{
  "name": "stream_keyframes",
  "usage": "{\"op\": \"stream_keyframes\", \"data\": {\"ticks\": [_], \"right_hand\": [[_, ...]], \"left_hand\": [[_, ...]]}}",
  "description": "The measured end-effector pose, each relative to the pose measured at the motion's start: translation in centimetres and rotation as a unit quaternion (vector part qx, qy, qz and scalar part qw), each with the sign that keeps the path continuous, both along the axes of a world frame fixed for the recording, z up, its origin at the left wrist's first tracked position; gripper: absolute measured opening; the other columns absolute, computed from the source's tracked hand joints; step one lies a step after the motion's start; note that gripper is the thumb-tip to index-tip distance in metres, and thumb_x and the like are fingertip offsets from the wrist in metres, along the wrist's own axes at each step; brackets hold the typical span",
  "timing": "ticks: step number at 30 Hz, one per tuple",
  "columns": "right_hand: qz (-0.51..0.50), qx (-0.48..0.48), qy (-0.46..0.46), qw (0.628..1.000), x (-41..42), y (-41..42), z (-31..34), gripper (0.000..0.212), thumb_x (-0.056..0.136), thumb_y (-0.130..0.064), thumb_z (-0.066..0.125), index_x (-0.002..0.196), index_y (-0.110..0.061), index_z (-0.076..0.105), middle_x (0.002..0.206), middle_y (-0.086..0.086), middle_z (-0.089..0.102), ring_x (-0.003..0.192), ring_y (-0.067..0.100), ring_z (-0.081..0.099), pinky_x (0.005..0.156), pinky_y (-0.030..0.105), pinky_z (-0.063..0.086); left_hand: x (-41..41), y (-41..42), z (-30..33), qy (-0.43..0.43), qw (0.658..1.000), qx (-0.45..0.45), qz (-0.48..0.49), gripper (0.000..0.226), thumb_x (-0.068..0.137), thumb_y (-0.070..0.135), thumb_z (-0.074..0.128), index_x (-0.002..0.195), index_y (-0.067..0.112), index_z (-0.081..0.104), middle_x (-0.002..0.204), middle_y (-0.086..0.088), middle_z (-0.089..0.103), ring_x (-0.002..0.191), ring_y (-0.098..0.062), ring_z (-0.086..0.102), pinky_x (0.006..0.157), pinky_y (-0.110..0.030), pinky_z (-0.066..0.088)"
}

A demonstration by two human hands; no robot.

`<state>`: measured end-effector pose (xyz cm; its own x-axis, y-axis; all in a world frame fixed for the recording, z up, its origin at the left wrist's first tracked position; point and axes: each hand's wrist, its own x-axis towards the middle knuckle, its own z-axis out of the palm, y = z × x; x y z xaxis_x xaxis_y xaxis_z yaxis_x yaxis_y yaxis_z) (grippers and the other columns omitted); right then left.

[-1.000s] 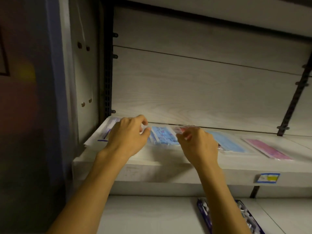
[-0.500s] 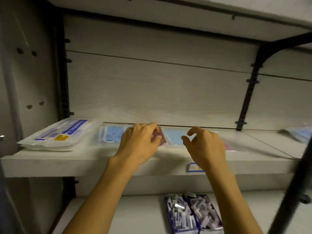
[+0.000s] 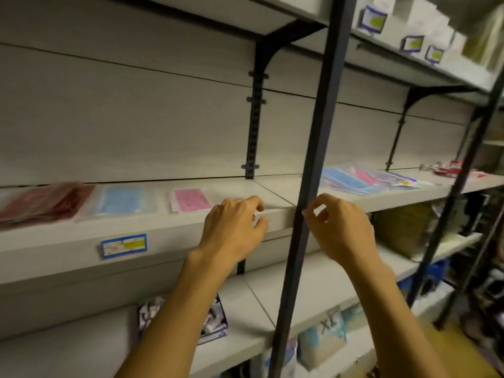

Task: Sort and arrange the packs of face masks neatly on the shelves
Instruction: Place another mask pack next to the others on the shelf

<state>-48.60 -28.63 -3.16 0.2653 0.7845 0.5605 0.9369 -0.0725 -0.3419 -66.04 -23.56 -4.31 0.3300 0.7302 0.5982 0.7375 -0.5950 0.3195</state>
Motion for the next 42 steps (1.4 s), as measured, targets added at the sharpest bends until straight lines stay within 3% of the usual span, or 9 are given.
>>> {"op": "stream_keyframes", "data": {"ticks": [7, 16, 24, 31, 42], "right_hand": [[-0.053, -0.007, 0.038, 0.998, 9.4, -0.6, -0.6, 0.026, 0.093, -0.041, 0.057, 0.113, -0.025, 0.061, 0.096, -0.001, 0.069, 0.094, 0.022, 0.063, 0.083, 0.044, 0.054], [-0.077, -0.019, 0.054, 0.995, 20.8, 3.3, -0.3, 0.021, 0.092, -0.038, 0.058, 0.11, -0.028, 0.061, 0.092, -0.003, 0.069, 0.094, 0.022, 0.063, 0.082, 0.045, 0.054], [-0.04, -0.023, 0.028, 0.999, 30.1, 10.4, 0.7, 0.02, 0.093, -0.039, 0.056, 0.11, -0.03, 0.06, 0.081, -0.01, 0.06, 0.086, 0.017, 0.062, 0.078, 0.04, 0.056], [-0.024, -0.04, 0.067, 0.997, 38.5, 13.4, -0.5, 0.02, 0.092, -0.037, 0.058, 0.111, -0.029, 0.06, 0.087, -0.008, 0.065, 0.086, 0.019, 0.063, 0.08, 0.045, 0.055], [0.059, -0.036, 0.077, 0.995, 51.3, 17.0, -1.2, 0.021, 0.093, -0.038, 0.057, 0.111, -0.028, 0.061, 0.076, -0.012, 0.059, 0.076, 0.013, 0.06, 0.075, 0.036, 0.054]], "left_hand": [[10.3, 1.2, 0.5, 0.018, 0.998, -0.001, -0.058, 0.026, 0.096, 0.039, 0.05, 0.117, 0.026, 0.056, 0.105, 0.004, 0.066, 0.099, -0.017, 0.059, 0.086, -0.033, 0.05], [23.0, 5.2, 0.5, 0.012, 0.995, -0.014, -0.098, 0.029, 0.096, 0.043, 0.048, 0.12, 0.03, 0.055, 0.108, 0.008, 0.066, 0.098, -0.014, 0.059, 0.077, -0.027, 0.044], [31.5, 12.0, 1.1, -0.009, 0.999, -0.03, -0.035, 0.023, 0.095, 0.04, 0.047, 0.114, 0.031, 0.056, 0.105, 0.01, 0.066, 0.097, -0.017, 0.058, 0.071, -0.025, 0.037], [37.5, 15.4, 0.0, 0.021, 0.998, -0.054, -0.01, 0.024, 0.095, 0.04, 0.048, 0.114, 0.029, 0.057, 0.108, 0.007, 0.066, 0.1, -0.018, 0.059, 0.079, -0.028, 0.044], [48.3, 17.5, -0.5, 0.01, 0.996, -0.058, 0.064, 0.02, 0.093, 0.037, 0.05, 0.107, 0.029, 0.061, 0.103, 0.009, 0.068, 0.101, -0.017, 0.059, 0.082, -0.03, 0.047]]}}
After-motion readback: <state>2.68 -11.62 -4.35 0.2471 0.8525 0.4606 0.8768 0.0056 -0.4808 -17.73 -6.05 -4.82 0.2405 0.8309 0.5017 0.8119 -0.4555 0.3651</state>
